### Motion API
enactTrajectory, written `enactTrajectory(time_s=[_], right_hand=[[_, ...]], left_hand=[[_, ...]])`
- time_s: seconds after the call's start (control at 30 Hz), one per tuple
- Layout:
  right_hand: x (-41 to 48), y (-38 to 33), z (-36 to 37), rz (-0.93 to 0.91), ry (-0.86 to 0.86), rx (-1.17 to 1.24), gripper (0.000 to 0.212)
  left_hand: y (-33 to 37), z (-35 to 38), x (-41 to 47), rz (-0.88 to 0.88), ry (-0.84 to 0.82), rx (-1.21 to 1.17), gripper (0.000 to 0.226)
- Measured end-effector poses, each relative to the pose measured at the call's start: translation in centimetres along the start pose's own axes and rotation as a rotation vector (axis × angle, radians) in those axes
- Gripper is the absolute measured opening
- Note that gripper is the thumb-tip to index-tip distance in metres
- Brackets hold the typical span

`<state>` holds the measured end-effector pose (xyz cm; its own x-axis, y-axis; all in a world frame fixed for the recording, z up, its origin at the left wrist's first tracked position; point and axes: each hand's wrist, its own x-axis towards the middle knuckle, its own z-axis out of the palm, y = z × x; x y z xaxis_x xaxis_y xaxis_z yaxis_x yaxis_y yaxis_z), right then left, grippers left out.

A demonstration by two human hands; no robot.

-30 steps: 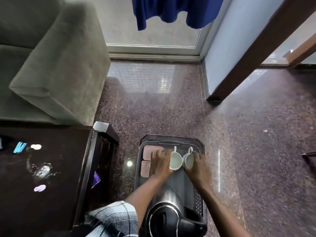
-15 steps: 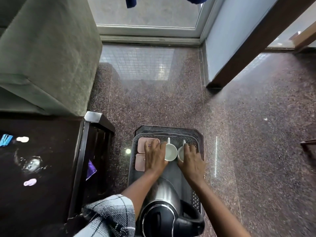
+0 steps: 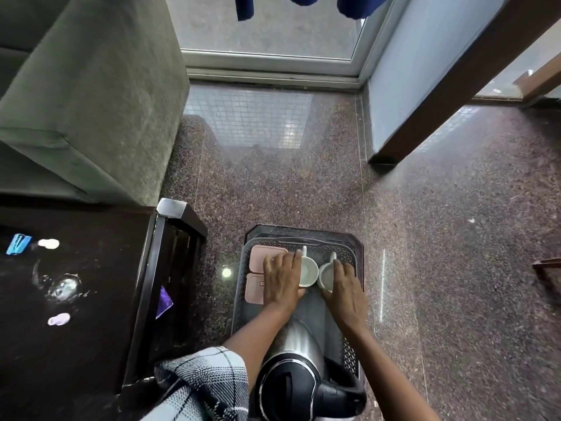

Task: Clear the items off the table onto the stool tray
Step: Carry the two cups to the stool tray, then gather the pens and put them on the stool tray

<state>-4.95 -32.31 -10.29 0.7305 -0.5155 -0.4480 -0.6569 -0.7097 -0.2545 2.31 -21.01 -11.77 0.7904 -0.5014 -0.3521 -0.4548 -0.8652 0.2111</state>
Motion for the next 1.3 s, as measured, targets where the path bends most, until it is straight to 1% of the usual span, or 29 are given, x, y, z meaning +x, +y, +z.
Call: enactTrajectory(time_s=[0.07,0.13,0.27,0.33,0.43,0.5,0.57,0.67,0.83,0.93,1.07,1.2,1.3], right_hand=[[-0.3,0.2,-0.2,0.011,-0.021,0.017,0.071],[-1.1,0.3,-0.9,0.035,-0.012,0.062,0.069],[-3.8,0.4,-3.2,0.082,0.054,0.193,0.056],[-5.5,0.1,-4.2,0.094,0.071,0.252,0.046],[-8.0,-2.2,-5.5,0.051,0.099,0.35,0.031],[-9.9,-5.5,-6.4,-0.015,0.129,0.406,0.021],[-11.9,-9.5,-7.0,-0.103,0.136,0.44,0.018],[-14.6,-15.9,-6.0,-0.253,0.061,0.437,0.017],[-20.1,-25.6,0.6,-0.456,-0.212,0.207,0.017],[-24.4,-30.4,5.4,-0.564,-0.333,0.085,0.018],[-29.4,-35.9,10.5,-0.624,-0.446,0.001,0.024],[-33.0,-40.2,13.9,-0.701,-0.562,-0.098,0.02],[-34.5,-42.8,15.4,-0.738,-0.607,-0.153,0.02]], left_hand=[[-0.2,-0.4,-0.5,0.037,-0.002,-0.025,0.09],[-0.4,-1.0,-1.2,0.046,-0.023,-0.098,0.076],[-2.4,-3.4,-3.4,-0.013,0.042,-0.241,0.045],[-4.3,-4.5,-4.7,-0.029,0.047,-0.291,0.039],[-7.6,-6.4,-7.2,-0.042,0.028,-0.436,0.033],[-10.1,-7.7,-9.4,-0.075,0.004,-0.568,0.028],[-12.8,-9.1,-12.0,-0.126,0.005,-0.658,0.024],[-17.3,-10.7,-16.5,-0.196,0.024,-0.767,0.022],[-26.7,-10.6,-25.2,-0.354,0.108,-0.907,0.019],[-32.2,-9.8,-30.4,-0.455,0.187,-0.971,0.02],[-38.2,-8.6,-37.1,-0.568,0.228,-1.0,0.021],[-42.5,-7.8,-42.5,-0.676,0.266,-1.05,0.02],[-45.0,-7.6,-44.9,-0.707,0.295,-1.082,0.021]])
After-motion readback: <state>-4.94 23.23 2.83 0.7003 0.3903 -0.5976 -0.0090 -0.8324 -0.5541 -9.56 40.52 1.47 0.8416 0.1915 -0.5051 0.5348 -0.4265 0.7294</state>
